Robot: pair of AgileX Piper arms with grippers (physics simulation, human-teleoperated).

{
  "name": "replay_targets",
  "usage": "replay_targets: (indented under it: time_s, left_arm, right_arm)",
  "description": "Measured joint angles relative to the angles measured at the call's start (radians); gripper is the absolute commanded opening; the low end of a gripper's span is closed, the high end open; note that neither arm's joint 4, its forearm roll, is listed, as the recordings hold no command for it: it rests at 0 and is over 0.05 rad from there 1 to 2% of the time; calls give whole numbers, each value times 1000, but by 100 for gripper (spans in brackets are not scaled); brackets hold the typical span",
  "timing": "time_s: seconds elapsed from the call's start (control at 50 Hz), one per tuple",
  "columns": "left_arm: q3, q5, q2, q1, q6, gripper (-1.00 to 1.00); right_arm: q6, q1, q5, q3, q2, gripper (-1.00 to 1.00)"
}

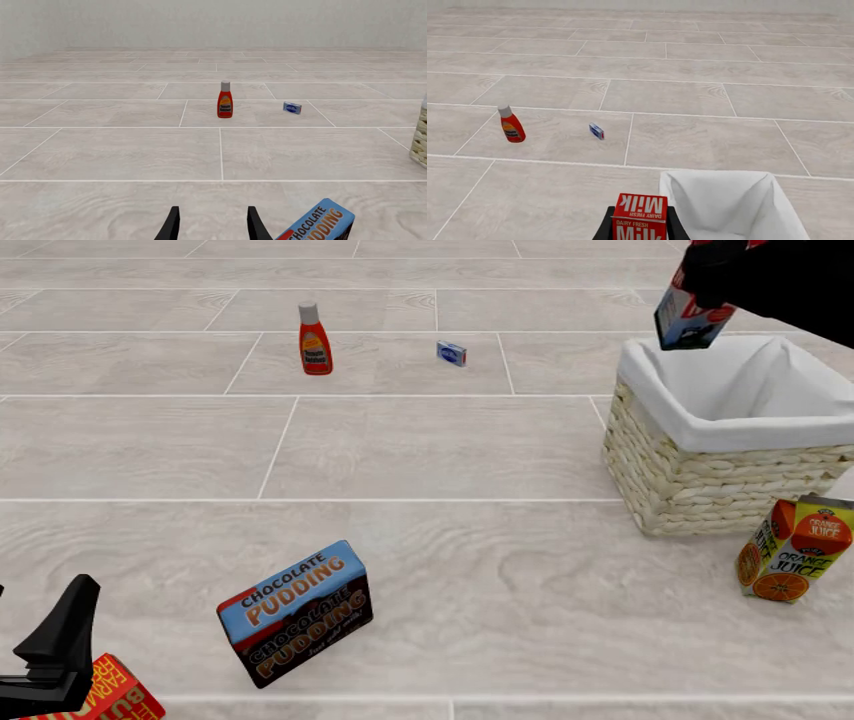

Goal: Pick the milk and place it in the basket.

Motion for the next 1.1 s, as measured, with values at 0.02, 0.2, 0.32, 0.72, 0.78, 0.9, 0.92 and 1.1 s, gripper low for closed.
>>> replay_targets:
  time_s: [0.02, 0.2, 0.32, 0.72, 0.78, 0.9, 0.92, 1.1]
  left_arm:
    - [0, 0, 0, 0, 0, 100]
    - [0, 0, 0, 0, 0, 100]
    - [0, 0, 0, 0, 0, 100]
    - [0, 0, 0, 0, 0, 100]
    - [0, 0, 0, 0, 0, 100]
    - [0, 0, 0, 0, 0, 100]
    - [0, 0, 0, 0, 0, 100]
    - [0, 0, 0, 0, 0, 100]
  right_arm:
    - [0, -5, 0, 3, -2, -100]
    - [1, -42, -2, 21, -12, -100]
    - [4, -65, -2, 25, -6, -100]
    - [8, -138, 1, 26, 54, -100]
    - [5, -149, 1, 27, 63, -100]
    - [0, -171, 1, 25, 80, -100]
    - [-1, -174, 1, 24, 84, -100]
    - [-9, -196, -2, 15, 120, -100]
